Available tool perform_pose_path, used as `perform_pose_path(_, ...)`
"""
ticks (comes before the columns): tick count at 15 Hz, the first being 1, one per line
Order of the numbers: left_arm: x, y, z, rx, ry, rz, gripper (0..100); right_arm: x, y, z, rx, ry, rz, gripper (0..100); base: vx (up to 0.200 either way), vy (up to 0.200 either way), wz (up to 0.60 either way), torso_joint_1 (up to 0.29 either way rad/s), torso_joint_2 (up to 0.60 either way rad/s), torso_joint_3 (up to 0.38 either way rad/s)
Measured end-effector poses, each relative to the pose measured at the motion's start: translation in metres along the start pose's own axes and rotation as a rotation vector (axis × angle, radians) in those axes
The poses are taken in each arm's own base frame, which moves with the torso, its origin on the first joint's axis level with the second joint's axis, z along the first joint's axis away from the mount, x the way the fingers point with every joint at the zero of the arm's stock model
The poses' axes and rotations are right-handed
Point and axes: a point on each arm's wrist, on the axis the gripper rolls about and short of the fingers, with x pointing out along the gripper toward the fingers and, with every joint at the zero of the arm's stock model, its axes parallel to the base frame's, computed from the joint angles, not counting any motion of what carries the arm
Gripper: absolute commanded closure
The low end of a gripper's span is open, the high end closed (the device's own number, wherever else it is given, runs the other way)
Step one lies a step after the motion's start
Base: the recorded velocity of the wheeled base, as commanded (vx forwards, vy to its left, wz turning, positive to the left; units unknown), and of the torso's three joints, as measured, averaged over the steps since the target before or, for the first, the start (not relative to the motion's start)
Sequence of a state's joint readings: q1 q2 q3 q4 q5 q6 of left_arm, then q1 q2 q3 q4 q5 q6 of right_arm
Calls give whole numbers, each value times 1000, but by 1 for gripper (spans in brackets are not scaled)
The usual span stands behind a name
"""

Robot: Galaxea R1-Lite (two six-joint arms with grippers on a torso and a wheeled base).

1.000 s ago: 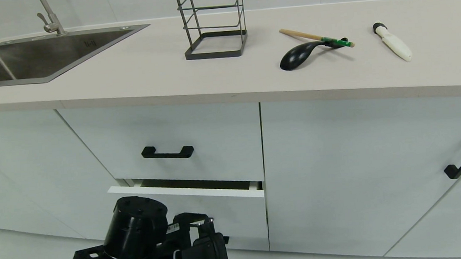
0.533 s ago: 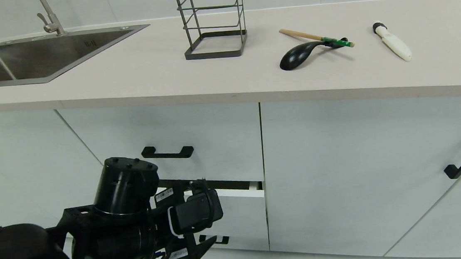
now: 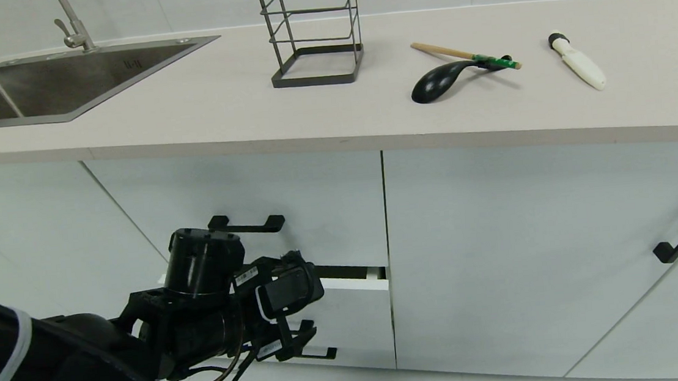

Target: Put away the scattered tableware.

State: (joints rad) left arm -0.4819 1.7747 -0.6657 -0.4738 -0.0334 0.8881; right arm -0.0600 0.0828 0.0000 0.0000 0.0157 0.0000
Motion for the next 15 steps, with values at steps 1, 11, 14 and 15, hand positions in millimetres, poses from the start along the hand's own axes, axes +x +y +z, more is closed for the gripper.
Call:
perform_pose_path(1, 4, 2, -1, 10, -7, -3, 0, 0, 0, 0, 0, 0, 0, 100, 0, 0, 0, 0, 0, 0)
perform_pose_path(11, 29, -3, -12, 79, -30, -79, 0, 0, 0, 0, 0, 0, 0, 100, 0, 0, 0, 0, 0, 0)
perform_pose_path(14, 21, -11, -17, 79, -19, -104, 0, 0, 0, 0, 1, 0, 0, 100, 0, 0, 0, 0, 0, 0)
perform_pose_path(15, 16, -14, -19, 78, -15, -111, 0, 0, 0, 0, 0, 0, 0, 100, 0, 0, 0, 0, 0, 0)
